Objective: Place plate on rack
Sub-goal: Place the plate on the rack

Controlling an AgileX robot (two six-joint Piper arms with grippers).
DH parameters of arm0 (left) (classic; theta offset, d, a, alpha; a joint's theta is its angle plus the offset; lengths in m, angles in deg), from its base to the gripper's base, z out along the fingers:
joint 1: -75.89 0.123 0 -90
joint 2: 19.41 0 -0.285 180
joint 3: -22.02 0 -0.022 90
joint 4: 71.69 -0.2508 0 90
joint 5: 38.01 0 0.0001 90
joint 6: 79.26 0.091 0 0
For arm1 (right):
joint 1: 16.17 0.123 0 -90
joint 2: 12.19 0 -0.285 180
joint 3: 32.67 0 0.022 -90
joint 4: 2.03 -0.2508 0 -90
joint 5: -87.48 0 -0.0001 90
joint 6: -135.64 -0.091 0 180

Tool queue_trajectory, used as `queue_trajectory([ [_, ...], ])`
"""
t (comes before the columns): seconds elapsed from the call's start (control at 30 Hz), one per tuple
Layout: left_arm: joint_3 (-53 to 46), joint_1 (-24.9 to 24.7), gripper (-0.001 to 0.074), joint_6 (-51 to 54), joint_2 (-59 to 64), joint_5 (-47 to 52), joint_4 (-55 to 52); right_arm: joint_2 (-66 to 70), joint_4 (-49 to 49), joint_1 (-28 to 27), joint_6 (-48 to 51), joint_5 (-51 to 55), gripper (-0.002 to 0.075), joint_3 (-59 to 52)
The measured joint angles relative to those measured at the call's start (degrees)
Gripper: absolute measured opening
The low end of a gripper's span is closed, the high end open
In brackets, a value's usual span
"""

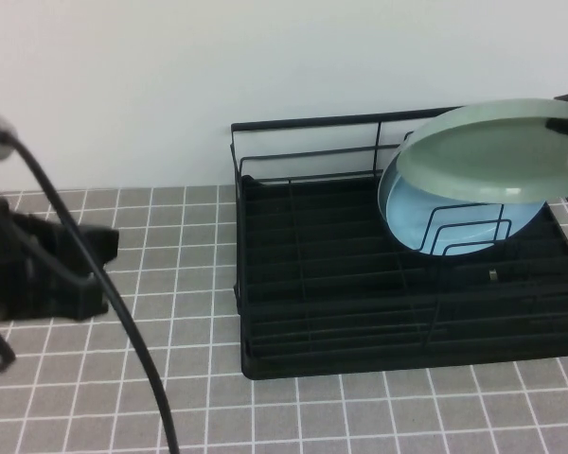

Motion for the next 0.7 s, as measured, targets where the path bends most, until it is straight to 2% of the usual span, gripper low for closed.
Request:
queue_trajectory([
  [0.33,-2.7,0.0,0.0,-1.4,-0.13,0.84,-2.28,8.13,0.0,0.0,7.93,1.74,0.0096,5.44],
  [0.7,-2.7,0.0,0.0,-1.4,-0.13,0.46,-5.23,18.27,0.06,0.0,9.87,2.43,0.0095,7.47],
])
